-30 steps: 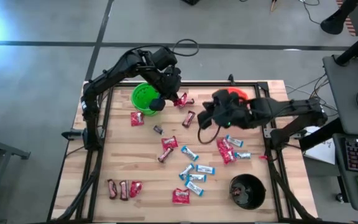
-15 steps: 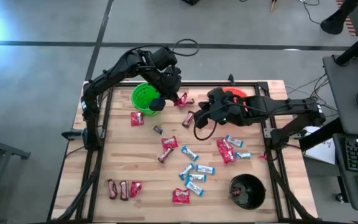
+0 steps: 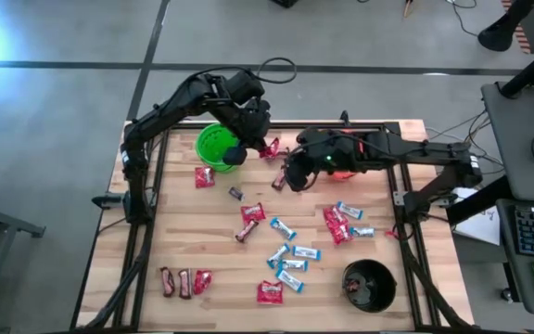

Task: Sort candy
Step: Put the red candy into the orange bucket

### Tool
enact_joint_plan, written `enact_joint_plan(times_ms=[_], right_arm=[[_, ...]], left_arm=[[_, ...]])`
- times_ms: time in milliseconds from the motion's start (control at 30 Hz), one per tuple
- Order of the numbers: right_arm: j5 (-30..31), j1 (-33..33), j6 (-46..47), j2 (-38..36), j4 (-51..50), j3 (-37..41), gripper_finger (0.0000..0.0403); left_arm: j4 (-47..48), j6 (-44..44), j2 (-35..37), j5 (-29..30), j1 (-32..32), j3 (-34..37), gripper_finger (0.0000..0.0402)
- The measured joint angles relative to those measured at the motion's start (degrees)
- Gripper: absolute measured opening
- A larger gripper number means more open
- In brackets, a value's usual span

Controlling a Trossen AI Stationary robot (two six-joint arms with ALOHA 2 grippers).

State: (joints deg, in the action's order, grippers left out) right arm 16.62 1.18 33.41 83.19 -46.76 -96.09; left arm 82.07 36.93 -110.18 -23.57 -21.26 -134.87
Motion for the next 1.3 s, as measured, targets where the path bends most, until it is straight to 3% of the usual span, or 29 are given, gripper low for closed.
enact_joint_plan(times_ms=[333, 1000, 1300], right_arm=[[-0.1, -0.1, -7.4, -0.6, 0.5, 0.0, 0.0103], [-0.1, -0.1, -7.4, 0.4, 3.2, 0.0, 0.0072], [-0.9, 0.0, -7.1, 2.1, -0.7, 0.0, 0.0091]], left_arm=[[0.3, -1.4, 0.3, 0.0, 0.0, 0.0, 0.0000], [0.3, -2.0, 0.3, 0.0, 0.0, 0.0, 0.0000], [0.3, -2.0, 0.3, 0.0, 0.0, 0.0, 0.0000]])
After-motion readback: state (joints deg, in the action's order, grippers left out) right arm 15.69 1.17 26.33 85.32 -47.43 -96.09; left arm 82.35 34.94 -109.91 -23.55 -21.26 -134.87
